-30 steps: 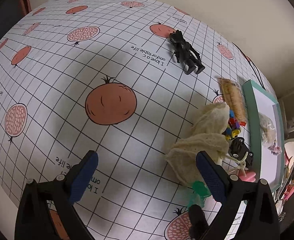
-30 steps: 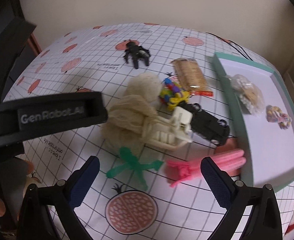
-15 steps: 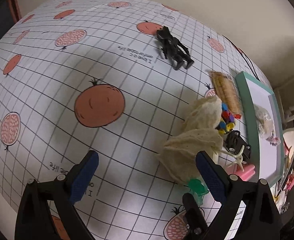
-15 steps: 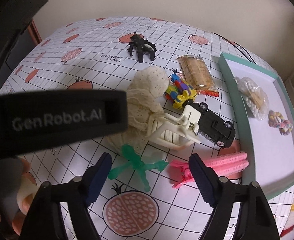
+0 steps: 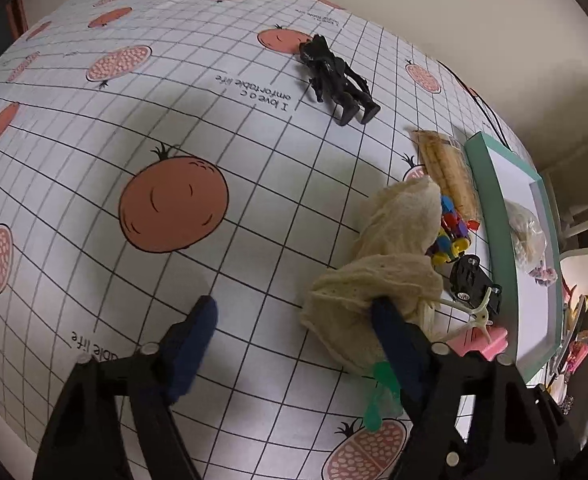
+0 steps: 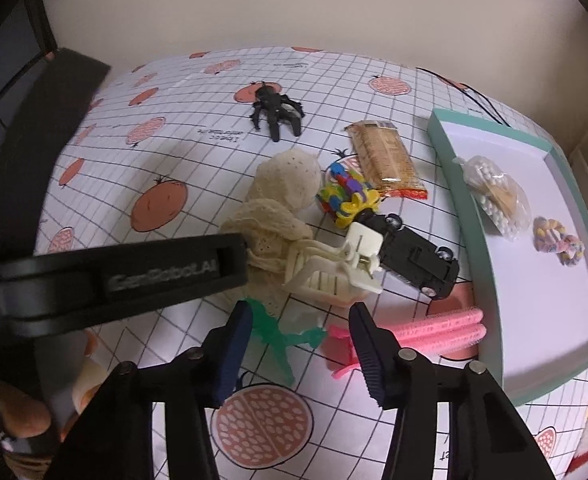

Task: Organize objects
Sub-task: 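Grasp the cream lace fabric with left tool while right tool grips the green bow toy, then lift and carry the lace with left tool while right tool carries the green toy to the tray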

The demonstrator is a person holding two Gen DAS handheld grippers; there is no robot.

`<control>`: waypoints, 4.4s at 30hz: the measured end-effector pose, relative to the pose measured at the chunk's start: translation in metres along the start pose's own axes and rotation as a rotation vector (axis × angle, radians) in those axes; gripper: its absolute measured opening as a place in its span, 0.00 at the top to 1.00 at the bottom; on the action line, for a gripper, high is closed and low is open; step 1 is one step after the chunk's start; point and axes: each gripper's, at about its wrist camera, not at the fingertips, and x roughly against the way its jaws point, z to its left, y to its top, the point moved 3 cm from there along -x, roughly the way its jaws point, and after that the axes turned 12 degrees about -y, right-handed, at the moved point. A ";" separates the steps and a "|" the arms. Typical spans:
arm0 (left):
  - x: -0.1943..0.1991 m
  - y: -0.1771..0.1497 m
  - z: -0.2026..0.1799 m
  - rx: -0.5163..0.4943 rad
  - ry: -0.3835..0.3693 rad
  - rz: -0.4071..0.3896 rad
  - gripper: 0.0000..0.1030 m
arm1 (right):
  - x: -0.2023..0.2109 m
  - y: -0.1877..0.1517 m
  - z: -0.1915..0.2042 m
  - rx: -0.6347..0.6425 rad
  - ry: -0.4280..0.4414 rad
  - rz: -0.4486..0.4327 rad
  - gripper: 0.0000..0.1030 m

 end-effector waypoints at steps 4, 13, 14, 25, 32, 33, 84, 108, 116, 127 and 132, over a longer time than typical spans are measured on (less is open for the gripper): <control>0.001 -0.001 0.001 0.001 -0.008 -0.004 0.23 | 0.001 -0.001 0.007 0.021 0.021 0.005 0.53; 0.000 0.002 -0.003 -0.006 -0.032 -0.009 0.28 | -0.006 -0.002 0.015 0.059 0.024 0.018 0.59; -0.001 0.002 -0.004 -0.008 -0.037 -0.008 0.30 | -0.007 -0.001 0.013 0.053 0.026 0.020 0.60; -0.004 -0.001 -0.017 -0.046 -0.083 0.011 0.57 | -0.010 0.004 0.016 0.054 0.044 0.031 0.82; -0.005 -0.006 -0.021 -0.058 -0.102 0.018 0.73 | -0.012 0.005 0.021 0.052 0.069 0.049 0.89; -0.004 -0.007 -0.021 -0.058 -0.104 0.018 0.75 | -0.012 0.005 0.021 0.045 0.076 0.050 0.89; 0.082 0.003 -0.128 -0.396 -0.054 -0.418 0.89 | 0.039 0.009 -0.093 -0.248 -0.102 -0.220 0.89; 0.022 -0.021 -0.204 -0.554 -0.103 -0.250 0.91 | 0.005 -0.040 -0.216 -0.360 -0.312 -0.132 0.89; -0.001 -0.022 -0.194 -0.504 -0.085 -0.172 0.85 | 0.008 -0.039 -0.223 -0.391 -0.300 -0.139 0.89; -0.022 -0.025 -0.194 -0.482 -0.070 -0.111 0.61 | 0.008 -0.038 -0.225 -0.399 -0.288 -0.144 0.89; -0.034 -0.028 -0.195 -0.497 -0.030 -0.084 0.61 | 0.008 -0.038 -0.225 -0.406 -0.280 -0.146 0.89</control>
